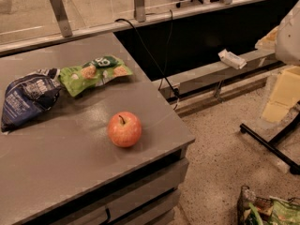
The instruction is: Move apple near blue chip bag
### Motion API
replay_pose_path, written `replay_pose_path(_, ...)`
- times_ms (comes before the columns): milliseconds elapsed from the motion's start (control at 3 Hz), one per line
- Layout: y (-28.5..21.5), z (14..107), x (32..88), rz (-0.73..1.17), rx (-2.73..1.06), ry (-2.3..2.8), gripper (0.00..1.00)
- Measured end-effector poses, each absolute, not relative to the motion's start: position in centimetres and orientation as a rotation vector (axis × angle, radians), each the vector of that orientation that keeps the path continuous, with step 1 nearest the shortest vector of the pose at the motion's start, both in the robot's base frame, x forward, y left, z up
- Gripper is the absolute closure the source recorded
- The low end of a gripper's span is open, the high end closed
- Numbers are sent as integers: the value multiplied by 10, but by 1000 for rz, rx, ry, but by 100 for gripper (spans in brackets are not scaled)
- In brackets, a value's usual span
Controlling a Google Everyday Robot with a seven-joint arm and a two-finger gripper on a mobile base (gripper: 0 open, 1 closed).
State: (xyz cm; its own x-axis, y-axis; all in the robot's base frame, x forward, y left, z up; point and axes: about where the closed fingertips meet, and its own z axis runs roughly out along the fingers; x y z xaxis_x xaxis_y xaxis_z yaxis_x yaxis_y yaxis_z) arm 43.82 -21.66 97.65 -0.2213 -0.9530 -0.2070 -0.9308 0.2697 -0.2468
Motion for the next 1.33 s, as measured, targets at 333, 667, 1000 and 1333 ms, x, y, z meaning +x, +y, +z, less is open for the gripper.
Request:
replay_pose_path(333,-213,974,443,-79,-1727,2219,0)
replay_pose_path(667,-195,962,465,26,-1744,2164,0)
replay_pose_path(1000,-137,933,495,159,-1871,2036,0)
replay_pose_path(1333,-72,920,507,281,-1978,1876,0)
